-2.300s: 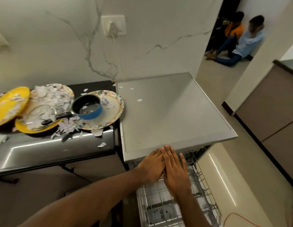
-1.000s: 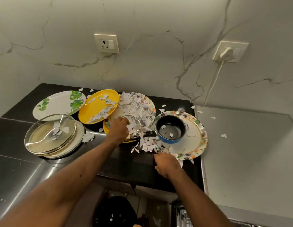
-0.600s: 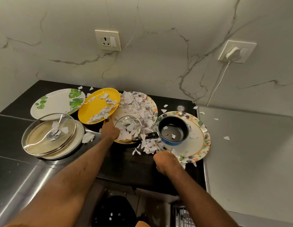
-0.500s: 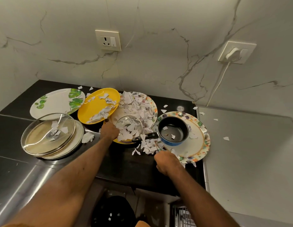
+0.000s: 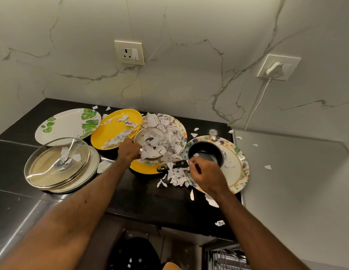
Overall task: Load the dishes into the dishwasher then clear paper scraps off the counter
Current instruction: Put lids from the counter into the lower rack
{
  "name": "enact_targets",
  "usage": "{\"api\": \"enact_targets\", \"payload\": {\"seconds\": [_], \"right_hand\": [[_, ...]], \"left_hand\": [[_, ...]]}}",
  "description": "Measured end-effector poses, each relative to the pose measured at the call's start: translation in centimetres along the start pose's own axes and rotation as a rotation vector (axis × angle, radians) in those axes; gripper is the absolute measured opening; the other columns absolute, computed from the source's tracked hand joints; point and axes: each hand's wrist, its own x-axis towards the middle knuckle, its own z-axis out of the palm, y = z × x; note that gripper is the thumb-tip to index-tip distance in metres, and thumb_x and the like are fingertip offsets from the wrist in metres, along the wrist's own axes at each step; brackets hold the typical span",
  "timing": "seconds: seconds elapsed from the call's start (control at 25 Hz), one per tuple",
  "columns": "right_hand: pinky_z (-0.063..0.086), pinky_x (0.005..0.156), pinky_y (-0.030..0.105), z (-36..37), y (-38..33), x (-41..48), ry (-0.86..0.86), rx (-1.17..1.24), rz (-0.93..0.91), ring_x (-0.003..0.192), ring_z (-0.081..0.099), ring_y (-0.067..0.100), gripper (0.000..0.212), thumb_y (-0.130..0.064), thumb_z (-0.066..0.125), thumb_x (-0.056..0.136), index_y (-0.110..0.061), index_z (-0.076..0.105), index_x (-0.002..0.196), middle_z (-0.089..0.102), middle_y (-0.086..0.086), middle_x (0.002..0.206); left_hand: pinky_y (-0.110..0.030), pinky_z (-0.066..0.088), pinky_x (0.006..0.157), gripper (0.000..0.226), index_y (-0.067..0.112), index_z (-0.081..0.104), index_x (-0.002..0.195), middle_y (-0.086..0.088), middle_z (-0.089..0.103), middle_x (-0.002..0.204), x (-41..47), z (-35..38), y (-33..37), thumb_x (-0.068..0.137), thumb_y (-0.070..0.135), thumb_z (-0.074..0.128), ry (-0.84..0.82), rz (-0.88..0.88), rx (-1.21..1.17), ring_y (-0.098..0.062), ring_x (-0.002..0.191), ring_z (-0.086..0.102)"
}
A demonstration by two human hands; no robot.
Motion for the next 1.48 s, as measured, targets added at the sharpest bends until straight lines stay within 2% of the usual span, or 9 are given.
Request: {"api": "enact_targets", "payload": {"seconds": [0.2, 0.36, 0.6, 0.88, 1.0, 1.08, 1.2, 1.28, 1.48], "right_hand": [[0.057, 0.100, 0.041, -0.5, -3.6, 6.5, 0.008, 0.199, -0.026, 0.121, 0.059, 0.014, 0.044, -0.043, 0.063, 0.102, -0.023, 0.057, 0.142, 0.057, 0.000, 0.141], [0.036, 0.119, 0.049, 0.5, -3.7, 10.1, -0.051, 0.027, 0.048, 0.154, 0.026, 0.028, 0.085, -0.054, 0.068, 0.095, -0.025, 0.027, 0.163, 0.023, 0.005, 0.169], [0.052, 0.106, 0.044, 1.7, -2.5, 9.2, -0.070, -0.166, -0.058, 0.132, 0.051, 0.022, 0.049, -0.030, 0.069, 0.098, -0.022, 0.055, 0.144, 0.045, -0.002, 0.148], [0.042, 0.118, 0.047, 1.4, -2.6, 8.0, -0.077, -0.105, 0.020, 0.145, 0.042, 0.024, 0.069, -0.029, 0.068, 0.097, -0.023, 0.038, 0.159, 0.038, 0.000, 0.163], [0.025, 0.126, 0.050, 1.4, -2.8, 8.0, -0.261, -0.221, 0.012, 0.155, 0.027, 0.025, 0.079, -0.016, 0.069, 0.096, -0.023, 0.029, 0.163, 0.023, 0.001, 0.172], [0.022, 0.128, 0.049, 1.7, -1.9, 7.4, -0.309, -0.296, 0.024, 0.155, 0.030, 0.023, 0.075, -0.008, 0.069, 0.093, -0.024, 0.038, 0.160, 0.032, 0.001, 0.168], [0.052, 0.106, 0.042, 1.6, -0.4, 6.5, -0.100, -0.244, 0.151, 0.128, 0.058, 0.023, 0.041, -0.011, 0.069, 0.094, -0.023, 0.065, 0.132, 0.063, -0.001, 0.137], [0.056, 0.095, 0.038, 1.3, 0.5, 6.2, 0.053, -0.141, 0.302, 0.116, 0.062, 0.022, 0.026, -0.017, 0.065, 0.099, -0.020, 0.068, 0.124, 0.066, 0.001, 0.126], [0.065, 0.077, 0.037, -0.4, 2.2, 4.7, 0.206, 0.448, 0.580, 0.090, 0.075, 0.019, 0.044, -0.055, 0.048, 0.107, -0.022, 0.056, 0.134, 0.075, 0.004, 0.113]], "left_hand": [[-0.044, 0.065, 0.063, 0.013, 0.006, 0.056, 0.111, -0.011, 0.074, 0.101, -2.5, 1.4, 5.1, 0.101, 0.014, 0.058, -0.145, 0.255, -0.158, -0.028, 0.077, 0.073], [-0.047, 0.063, 0.069, 0.014, 0.011, 0.058, 0.108, -0.005, 0.074, 0.096, -4.3, 3.3, 8.6, 0.100, 0.023, 0.059, -0.184, 0.546, -0.029, -0.029, 0.079, 0.073], [-0.023, 0.041, 0.054, 0.014, 0.008, 0.057, 0.110, -0.002, 0.063, 0.085, -4.9, 4.0, 9.2, 0.101, 0.017, 0.060, 0.005, 0.833, 0.175, -0.019, 0.069, 0.060], [-0.014, 0.029, 0.049, 0.021, 0.004, 0.055, 0.121, -0.006, 0.063, 0.085, -5.3, 3.3, 9.2, 0.103, 0.014, 0.057, 0.079, 1.009, 0.346, -0.016, 0.059, 0.051], [-0.013, 0.027, 0.049, 0.021, 0.004, 0.055, 0.121, -0.008, 0.066, 0.083, -5.5, 3.8, 9.4, 0.103, 0.014, 0.058, 0.077, 1.016, 0.326, -0.013, 0.056, 0.047], [-0.014, 0.028, 0.049, 0.021, 0.003, 0.055, 0.120, -0.012, 0.067, 0.084, -5.5, 4.0, 9.5, 0.102, 0.012, 0.059, 0.082, 1.005, 0.298, -0.014, 0.056, 0.048], [-0.015, 0.027, 0.048, 0.020, 0.004, 0.055, 0.120, -0.004, 0.059, 0.079, -5.4, 3.9, 9.6, 0.102, 0.012, 0.058, 0.114, 0.992, 0.304, -0.011, 0.053, 0.045], [-0.020, 0.032, 0.046, 0.017, 0.008, 0.055, 0.118, 0.000, 0.058, 0.079, -4.9, 4.3, 9.4, 0.103, 0.017, 0.058, 0.111, 0.942, 0.277, -0.006, 0.053, 0.048], [-0.043, 0.064, 0.063, 0.013, 0.013, 0.060, 0.107, -0.007, 0.073, 0.100, -4.7, 6.8, 9.5, 0.096, 0.018, 0.060, -0.192, 0.352, -0.208, -0.025, 0.074, 0.076]]}}
